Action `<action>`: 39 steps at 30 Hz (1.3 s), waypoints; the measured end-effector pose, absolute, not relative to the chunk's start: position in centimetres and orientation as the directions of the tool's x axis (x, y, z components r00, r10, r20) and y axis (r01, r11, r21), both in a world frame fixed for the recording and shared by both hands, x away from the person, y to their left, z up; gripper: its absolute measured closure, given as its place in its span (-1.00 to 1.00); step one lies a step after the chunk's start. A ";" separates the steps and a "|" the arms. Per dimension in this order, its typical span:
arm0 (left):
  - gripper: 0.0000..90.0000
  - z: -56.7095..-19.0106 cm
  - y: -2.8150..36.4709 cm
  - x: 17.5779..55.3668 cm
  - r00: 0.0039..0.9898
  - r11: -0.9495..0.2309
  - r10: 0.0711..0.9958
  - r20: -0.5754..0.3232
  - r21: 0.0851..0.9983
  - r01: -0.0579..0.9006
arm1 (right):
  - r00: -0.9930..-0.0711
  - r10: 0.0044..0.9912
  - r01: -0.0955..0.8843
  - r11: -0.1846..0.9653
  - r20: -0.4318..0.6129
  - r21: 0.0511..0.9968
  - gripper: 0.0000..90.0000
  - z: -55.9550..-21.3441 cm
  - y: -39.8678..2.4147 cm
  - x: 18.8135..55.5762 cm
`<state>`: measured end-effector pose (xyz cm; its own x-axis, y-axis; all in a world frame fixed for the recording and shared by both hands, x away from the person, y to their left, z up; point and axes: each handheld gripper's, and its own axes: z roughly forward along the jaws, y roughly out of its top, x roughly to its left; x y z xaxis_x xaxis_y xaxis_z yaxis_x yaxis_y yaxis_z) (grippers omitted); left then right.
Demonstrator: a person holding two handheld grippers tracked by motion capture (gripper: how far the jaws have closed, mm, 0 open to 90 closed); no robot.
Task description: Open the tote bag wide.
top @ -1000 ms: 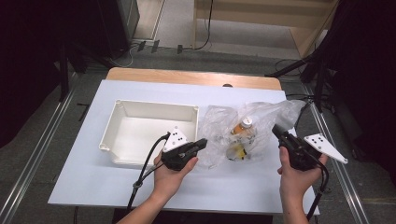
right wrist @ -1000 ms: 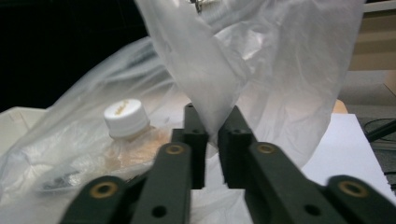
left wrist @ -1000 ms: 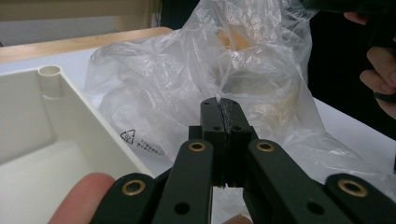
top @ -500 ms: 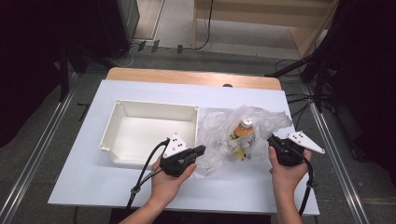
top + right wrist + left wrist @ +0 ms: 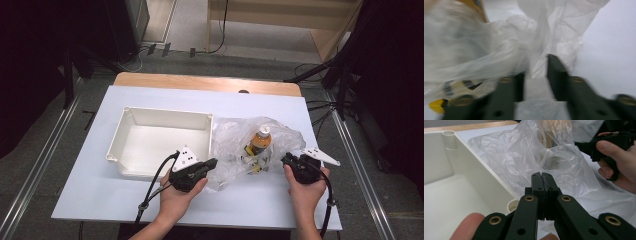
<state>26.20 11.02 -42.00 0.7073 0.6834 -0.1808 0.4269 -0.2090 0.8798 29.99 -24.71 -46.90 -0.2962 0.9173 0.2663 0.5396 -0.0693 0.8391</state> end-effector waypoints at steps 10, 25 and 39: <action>1.00 -42.0 11.1 26.4 0.704 -0.211 0.688 -0.179 0.878 0.429 | -0.288 0.950 0.337 -0.016 0.119 0.941 -0.48 -43.0 -23.2 26.5; 1.00 -42.4 10.9 26.5 0.709 -0.221 0.684 -0.174 0.876 0.429 | -0.277 0.954 0.196 -0.061 0.115 0.979 -0.29 -37.6 -24.1 26.7; 1.00 -42.8 11.2 25.9 0.709 -0.244 0.689 -0.154 0.871 0.426 | -0.299 0.930 0.405 -0.079 0.214 0.911 1.00 -43.4 -24.6 31.1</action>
<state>25.93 11.20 -42.78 0.7087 0.6886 -0.1538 0.4257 -0.2435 0.8715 31.11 -24.57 -43.41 -0.2994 0.9298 0.2141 0.4049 -0.0794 0.9109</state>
